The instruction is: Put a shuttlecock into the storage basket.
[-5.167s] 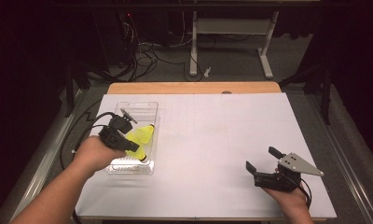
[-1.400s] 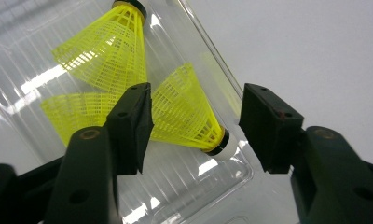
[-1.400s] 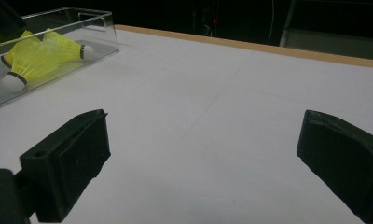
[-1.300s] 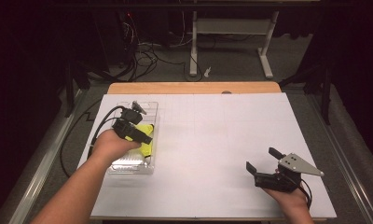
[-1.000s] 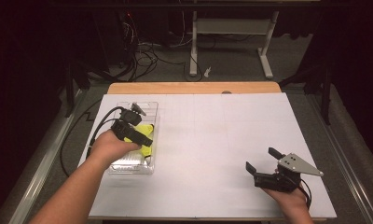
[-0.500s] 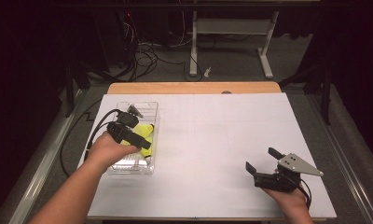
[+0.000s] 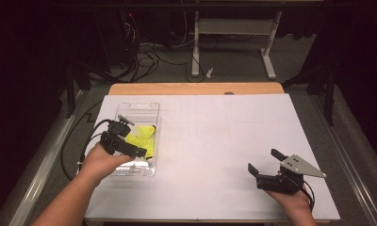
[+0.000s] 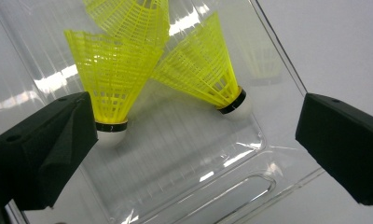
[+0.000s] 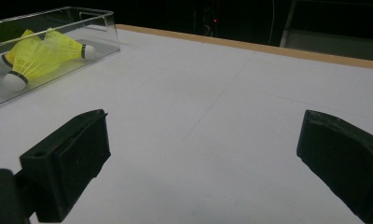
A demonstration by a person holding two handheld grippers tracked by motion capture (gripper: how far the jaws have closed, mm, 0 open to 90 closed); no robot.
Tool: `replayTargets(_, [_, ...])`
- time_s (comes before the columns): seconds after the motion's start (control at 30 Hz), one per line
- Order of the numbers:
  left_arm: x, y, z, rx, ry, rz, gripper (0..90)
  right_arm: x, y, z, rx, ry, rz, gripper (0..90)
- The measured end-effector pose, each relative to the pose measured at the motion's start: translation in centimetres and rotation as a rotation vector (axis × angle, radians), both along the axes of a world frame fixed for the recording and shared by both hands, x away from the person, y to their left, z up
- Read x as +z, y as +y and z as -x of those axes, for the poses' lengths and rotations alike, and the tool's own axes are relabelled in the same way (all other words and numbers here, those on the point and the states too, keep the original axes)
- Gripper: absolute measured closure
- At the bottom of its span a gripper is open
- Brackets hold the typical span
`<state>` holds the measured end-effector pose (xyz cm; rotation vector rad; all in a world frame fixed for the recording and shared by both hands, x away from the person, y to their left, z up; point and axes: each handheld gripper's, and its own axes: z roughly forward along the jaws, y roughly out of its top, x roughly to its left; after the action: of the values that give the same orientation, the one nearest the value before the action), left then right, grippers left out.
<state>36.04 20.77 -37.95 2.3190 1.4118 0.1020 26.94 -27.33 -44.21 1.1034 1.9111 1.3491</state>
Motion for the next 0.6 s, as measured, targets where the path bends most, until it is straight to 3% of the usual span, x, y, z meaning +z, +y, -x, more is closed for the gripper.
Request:
replayTargets(0.27, [-1.0, 0.2, 1.1, 0.014, -0.049, 0.056, 0.4, 0.0, 0.0, 0.0, -0.001, 0.000, 0.002, 3.0])
replayTargets(0.4, [-1.6, 0.1, 1.7, 0.027, -0.098, 0.082, 0.4, 0.0, 0.0, 0.1, -0.003, -0.006, 0.001, 3.0])
replayTargets(0.6, [-2.9, 0.1, 2.3, -0.005, -0.150, 0.136, 0.4, 0.0, -0.2, 0.1, -0.008, -0.002, -0.004, 3.0])
